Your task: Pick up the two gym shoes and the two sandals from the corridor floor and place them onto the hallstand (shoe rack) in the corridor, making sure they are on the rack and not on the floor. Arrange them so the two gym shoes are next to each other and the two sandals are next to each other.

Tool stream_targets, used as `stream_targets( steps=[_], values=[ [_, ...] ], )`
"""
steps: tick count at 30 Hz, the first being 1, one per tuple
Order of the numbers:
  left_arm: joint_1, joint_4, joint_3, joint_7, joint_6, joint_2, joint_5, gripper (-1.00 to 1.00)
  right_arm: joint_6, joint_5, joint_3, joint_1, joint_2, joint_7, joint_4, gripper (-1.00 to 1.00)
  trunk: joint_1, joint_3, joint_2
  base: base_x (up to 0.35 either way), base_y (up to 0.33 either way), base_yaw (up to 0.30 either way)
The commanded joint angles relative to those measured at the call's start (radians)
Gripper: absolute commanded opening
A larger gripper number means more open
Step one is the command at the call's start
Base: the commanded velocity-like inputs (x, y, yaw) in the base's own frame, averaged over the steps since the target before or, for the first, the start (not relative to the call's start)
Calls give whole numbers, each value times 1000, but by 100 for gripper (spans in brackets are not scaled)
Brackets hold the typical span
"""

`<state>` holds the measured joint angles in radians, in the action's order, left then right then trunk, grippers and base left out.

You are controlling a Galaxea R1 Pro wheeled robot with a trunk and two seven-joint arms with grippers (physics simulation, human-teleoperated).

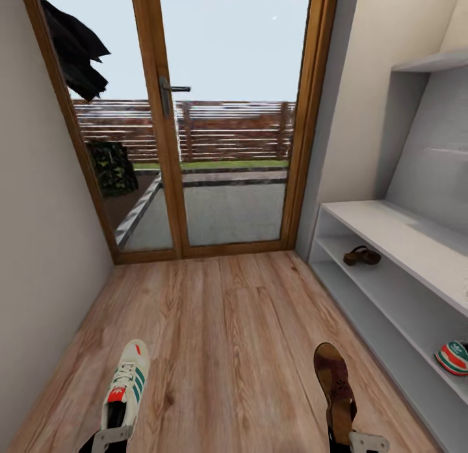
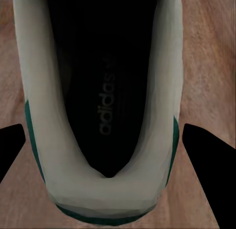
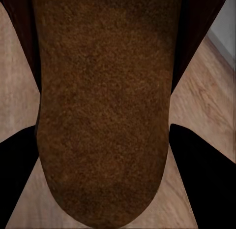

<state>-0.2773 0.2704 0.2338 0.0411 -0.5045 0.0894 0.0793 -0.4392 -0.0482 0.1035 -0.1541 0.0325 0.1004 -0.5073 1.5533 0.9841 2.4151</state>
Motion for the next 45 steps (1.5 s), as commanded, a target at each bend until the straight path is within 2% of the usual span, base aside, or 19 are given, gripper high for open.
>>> stream_targets(
  steps=[1, 32, 45],
  values=[
    [0, 0, 9, 4, -3, 0, 8, -100, -3, -6, 1, -1, 0, 4, 1, -100, 0, 1, 0, 338, 82, -262],
    [-1, 0, 9, 4, -3, 0, 9, -100, -3, -6, 1, -1, 0, 4, 1, -100, 0, 1, 0, 297, 194, -263],
    [-1, 0, 9, 5, -4, 0, 10, -100, -3, -6, 1, -1, 0, 4, 0, -100, 0, 1, 0, 59, 274, -263]
  ],
)
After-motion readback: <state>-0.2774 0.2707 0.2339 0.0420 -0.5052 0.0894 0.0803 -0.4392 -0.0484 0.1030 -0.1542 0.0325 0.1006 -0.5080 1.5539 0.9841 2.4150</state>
